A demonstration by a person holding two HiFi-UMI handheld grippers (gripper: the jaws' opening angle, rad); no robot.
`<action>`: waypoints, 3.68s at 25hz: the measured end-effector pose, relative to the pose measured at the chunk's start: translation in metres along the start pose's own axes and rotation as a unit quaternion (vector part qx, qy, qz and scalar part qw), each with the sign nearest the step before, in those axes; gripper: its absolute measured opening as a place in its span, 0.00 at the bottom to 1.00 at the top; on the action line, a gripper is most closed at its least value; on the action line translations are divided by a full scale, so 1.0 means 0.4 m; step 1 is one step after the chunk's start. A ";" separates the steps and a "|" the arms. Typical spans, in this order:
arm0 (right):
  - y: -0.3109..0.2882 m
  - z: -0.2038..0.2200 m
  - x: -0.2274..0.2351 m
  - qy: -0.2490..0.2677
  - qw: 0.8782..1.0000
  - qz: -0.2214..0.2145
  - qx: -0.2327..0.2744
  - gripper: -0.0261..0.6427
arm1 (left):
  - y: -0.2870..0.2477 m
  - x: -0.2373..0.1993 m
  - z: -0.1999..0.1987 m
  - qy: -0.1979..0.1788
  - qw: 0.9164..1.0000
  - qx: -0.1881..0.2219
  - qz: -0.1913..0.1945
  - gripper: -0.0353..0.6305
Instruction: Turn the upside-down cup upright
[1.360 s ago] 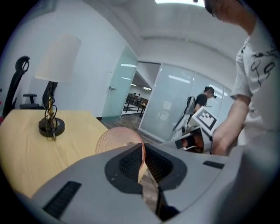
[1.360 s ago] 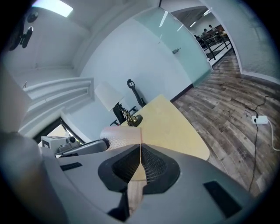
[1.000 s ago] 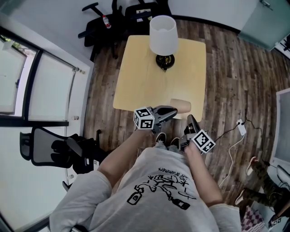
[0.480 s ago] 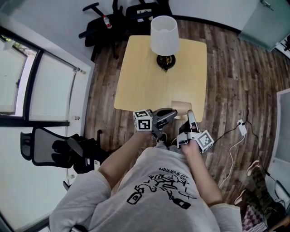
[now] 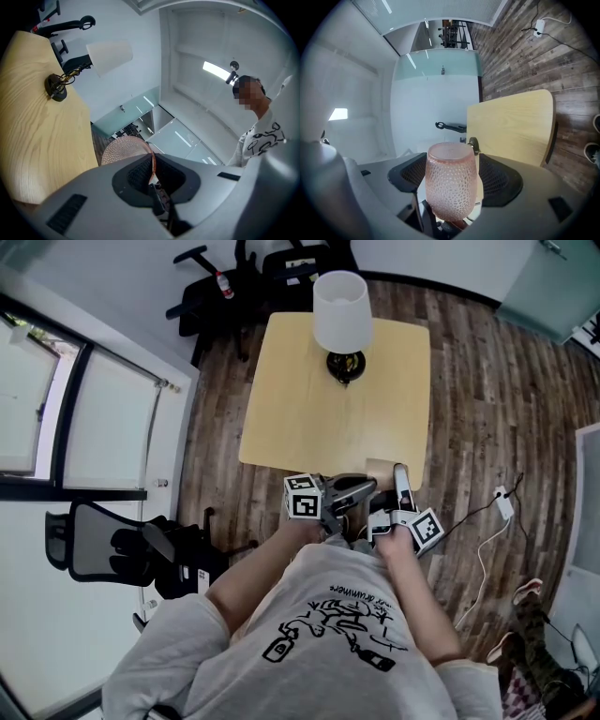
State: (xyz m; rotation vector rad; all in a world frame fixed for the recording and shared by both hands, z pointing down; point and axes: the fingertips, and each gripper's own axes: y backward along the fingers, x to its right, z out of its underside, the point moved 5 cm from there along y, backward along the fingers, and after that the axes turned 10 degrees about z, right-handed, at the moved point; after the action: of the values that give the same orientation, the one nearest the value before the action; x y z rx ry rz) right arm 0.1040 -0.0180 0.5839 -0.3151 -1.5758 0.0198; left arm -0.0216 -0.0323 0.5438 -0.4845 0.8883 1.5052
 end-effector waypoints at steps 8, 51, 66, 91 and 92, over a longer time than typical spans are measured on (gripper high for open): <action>0.015 -0.004 0.005 -0.030 0.999 -0.016 0.008 0.52 | -0.001 0.018 0.028 0.005 1.000 0.006 0.010 0.09; -0.111 -0.016 -0.014 0.475 0.870 -0.001 -0.132 0.52 | 0.026 -0.070 0.036 -0.112 0.981 -0.121 -0.103 0.42; -0.170 0.054 0.081 0.677 0.716 -0.033 -0.164 0.52 | 0.060 -0.121 0.044 -0.099 0.980 -0.120 -0.127 0.52; -0.200 0.064 0.169 0.741 0.653 -0.043 -0.153 0.52 | 0.060 -0.184 0.065 -0.093 0.980 -0.096 -0.148 0.52; -0.200 0.064 0.171 0.741 0.652 -0.042 -0.153 0.52 | 0.060 -0.186 0.067 -0.093 0.980 -0.097 -0.148 0.52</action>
State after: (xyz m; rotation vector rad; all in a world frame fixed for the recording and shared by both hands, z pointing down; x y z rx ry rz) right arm 0.0641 -0.0756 0.6664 -0.3561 0.0949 -0.4797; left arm -0.0281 -0.0583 0.6218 -0.5800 0.5007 1.3420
